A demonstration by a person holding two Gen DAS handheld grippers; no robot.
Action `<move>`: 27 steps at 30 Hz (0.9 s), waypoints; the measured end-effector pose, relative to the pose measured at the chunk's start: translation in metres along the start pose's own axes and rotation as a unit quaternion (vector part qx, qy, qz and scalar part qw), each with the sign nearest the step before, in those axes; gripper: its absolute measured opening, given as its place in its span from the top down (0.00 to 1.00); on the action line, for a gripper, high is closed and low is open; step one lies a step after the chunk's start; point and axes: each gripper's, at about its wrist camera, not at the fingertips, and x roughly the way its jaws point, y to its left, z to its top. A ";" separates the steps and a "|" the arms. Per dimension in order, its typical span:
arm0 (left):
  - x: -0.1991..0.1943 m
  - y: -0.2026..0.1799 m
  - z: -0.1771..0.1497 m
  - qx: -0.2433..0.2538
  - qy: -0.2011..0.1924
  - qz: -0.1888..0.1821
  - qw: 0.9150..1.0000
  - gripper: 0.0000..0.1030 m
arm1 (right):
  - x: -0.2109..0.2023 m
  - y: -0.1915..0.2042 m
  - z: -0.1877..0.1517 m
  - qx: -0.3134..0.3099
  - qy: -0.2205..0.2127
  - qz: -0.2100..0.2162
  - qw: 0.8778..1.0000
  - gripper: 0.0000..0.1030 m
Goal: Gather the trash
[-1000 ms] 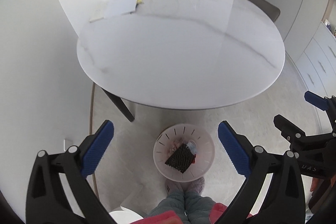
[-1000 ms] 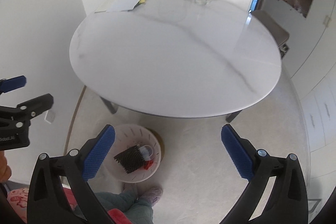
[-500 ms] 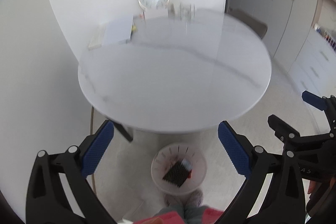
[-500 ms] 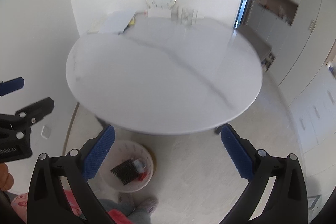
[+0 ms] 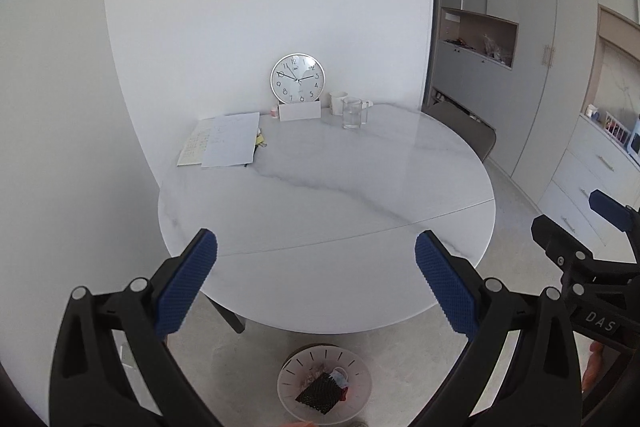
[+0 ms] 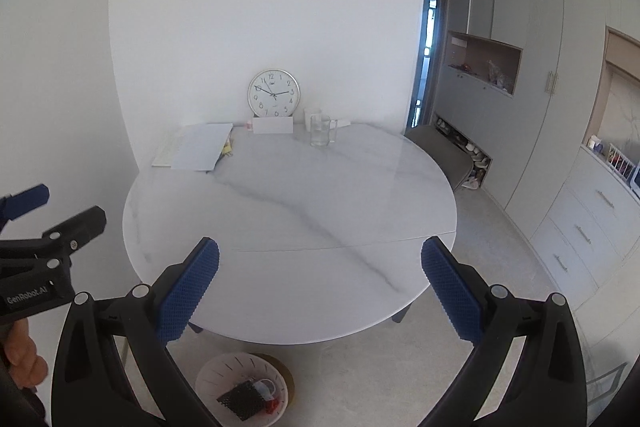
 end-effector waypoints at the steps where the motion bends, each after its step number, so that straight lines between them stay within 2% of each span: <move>1: 0.002 -0.001 -0.001 0.001 0.003 0.001 1.000 0.08 | 0.001 -0.001 -0.002 0.004 0.002 0.003 1.000 0.02; 9: 0.017 -0.008 -0.011 0.014 0.024 0.002 1.000 0.08 | 0.015 0.000 -0.015 0.006 0.028 0.001 1.000 0.02; 27: 0.025 -0.007 -0.010 0.013 0.031 -0.005 0.999 0.08 | 0.023 -0.004 -0.015 0.006 0.034 -0.006 0.999 0.02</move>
